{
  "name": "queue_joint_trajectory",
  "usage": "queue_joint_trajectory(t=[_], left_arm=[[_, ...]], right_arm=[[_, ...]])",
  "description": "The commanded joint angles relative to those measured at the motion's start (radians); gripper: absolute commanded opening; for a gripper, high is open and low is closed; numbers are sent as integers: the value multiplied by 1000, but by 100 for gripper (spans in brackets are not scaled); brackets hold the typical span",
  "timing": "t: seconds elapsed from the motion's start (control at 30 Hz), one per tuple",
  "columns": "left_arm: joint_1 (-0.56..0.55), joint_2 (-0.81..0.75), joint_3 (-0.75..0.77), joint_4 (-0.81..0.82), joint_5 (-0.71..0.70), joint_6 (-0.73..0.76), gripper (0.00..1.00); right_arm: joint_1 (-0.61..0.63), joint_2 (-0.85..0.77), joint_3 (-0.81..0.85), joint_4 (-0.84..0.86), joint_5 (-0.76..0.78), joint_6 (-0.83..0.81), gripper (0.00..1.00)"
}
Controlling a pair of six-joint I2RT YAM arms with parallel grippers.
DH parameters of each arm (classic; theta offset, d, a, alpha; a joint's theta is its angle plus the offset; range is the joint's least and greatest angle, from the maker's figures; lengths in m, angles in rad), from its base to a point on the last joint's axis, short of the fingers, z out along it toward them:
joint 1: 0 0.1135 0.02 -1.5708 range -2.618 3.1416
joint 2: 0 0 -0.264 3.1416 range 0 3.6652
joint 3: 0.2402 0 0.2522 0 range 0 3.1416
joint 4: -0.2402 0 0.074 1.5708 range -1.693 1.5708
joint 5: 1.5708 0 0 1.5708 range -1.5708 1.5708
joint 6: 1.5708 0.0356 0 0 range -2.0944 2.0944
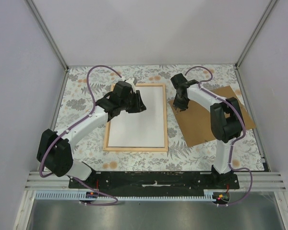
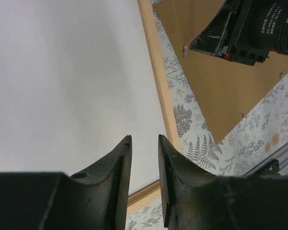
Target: Put the photo into the frame
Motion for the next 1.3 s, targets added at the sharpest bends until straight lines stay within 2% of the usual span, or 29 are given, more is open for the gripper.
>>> queue_joint_trajectory(t=[0.0, 0.57, 0.9, 1.13, 1.27], left_arm=[[13, -29, -16, -15, 7, 43, 35], [41, -43, -42, 0, 44, 43, 35], [48, -34, -48, 8, 53, 37, 34], [50, -12, -52, 28, 68, 22, 33], [50, -1, -57, 43, 82, 8, 33]], right_arm=[[9, 34, 42, -22, 21, -4, 35], [9, 105, 69, -4, 9, -5, 32], [12, 106, 51, 8, -10, -4, 20], [9, 74, 46, 5, 13, -13, 0], [9, 39, 45, -5, 29, -24, 0]])
